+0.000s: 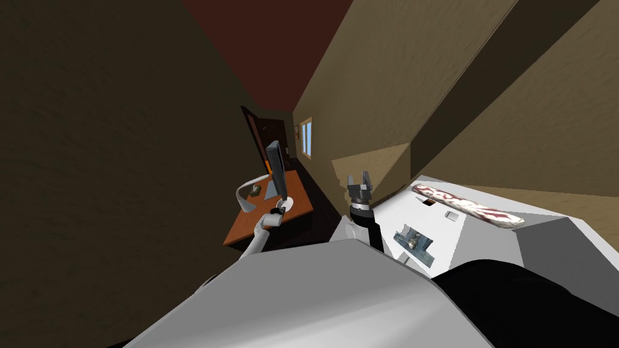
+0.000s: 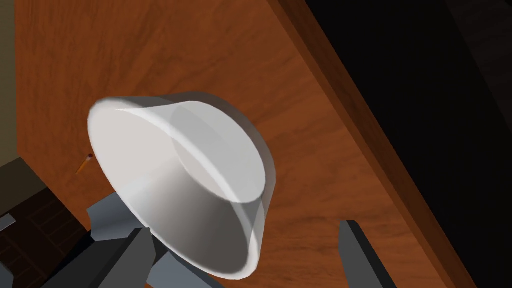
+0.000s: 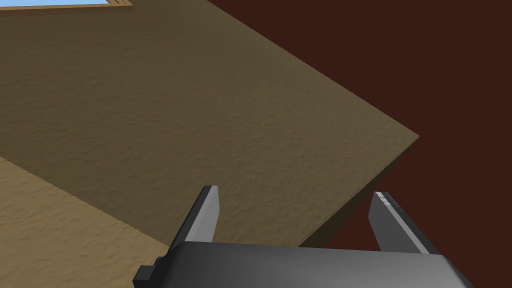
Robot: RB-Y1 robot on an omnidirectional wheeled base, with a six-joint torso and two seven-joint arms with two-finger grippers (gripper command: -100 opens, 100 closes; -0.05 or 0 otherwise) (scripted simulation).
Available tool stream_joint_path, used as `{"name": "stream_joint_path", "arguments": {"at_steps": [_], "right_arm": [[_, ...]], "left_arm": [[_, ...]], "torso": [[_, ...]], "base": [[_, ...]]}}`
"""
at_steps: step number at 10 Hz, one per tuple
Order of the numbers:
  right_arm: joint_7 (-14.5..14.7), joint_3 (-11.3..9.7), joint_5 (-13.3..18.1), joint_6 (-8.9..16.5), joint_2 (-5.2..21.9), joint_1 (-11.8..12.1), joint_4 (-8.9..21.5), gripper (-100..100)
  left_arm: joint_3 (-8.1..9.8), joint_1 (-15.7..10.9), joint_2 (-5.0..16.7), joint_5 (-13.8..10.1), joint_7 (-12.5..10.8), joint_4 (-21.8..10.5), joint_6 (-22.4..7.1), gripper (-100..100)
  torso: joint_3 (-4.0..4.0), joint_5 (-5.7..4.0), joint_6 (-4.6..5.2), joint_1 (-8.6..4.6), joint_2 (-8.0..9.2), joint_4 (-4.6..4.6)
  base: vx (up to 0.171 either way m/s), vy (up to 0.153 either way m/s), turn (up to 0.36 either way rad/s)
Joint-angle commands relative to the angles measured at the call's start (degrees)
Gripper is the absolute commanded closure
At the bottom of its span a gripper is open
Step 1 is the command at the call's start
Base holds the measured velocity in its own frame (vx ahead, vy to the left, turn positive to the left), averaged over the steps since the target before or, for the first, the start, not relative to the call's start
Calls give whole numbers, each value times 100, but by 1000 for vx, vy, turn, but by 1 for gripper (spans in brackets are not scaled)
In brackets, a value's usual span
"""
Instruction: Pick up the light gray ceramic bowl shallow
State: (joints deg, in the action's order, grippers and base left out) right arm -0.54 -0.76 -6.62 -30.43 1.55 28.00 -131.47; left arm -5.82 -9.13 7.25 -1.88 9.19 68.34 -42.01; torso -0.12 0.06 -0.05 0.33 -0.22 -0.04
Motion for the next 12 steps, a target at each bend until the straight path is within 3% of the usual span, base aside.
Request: {"name": "stream_joint_path", "arguments": {"at_steps": [1,4,5,6,7,10,11,12], "right_arm": [[0,0,0,0,0,0,0,0],[0,0,0,0,0,0,0,0],[0,0,0,0,0,1,0,0],[0,0,0,0,-1,0,0,0],[0,-1,0,0,-1,0,0,0],[0,-1,0,0,-1,0,0,0],[0,-1,0,0,-1,0,0,0],[0,-1,0,0,-1,0,0,0]], "left_arm": [[-34,-140,11,1,15,-221,-234,-100],[-91,-340,6,63,12,-565,-524,-100],[-79,-295,-3,61,5,-478,-453,-100],[-82,-302,-3,65,3,-486,-480,0],[-70,-291,-14,91,-13,-669,-279,-100],[-57,-277,-27,123,-33,-899,-30,-100],[-60,-281,-22,112,-26,-851,-94,-100],[-59,-282,-21,111,-26,-866,-69,100]], "torso": [[0,0,0,0,0,0],[-7,0,0,-5,-12,-3],[-10,-1,0,-5,-18,-3],[-4,-2,-1,-17,-4,-2],[5,-5,0,-28,10,2],[2,-6,0,-34,4,1],[2,-6,0,-33,4,1],[6,-7,0,-33,11,2]], "base": [[67,96,-58],[90,75,-47],[52,35,-16],[9,7,3],[29,3,-25],[43,0,-18],[18,1,-4],[0,0,0]]}}
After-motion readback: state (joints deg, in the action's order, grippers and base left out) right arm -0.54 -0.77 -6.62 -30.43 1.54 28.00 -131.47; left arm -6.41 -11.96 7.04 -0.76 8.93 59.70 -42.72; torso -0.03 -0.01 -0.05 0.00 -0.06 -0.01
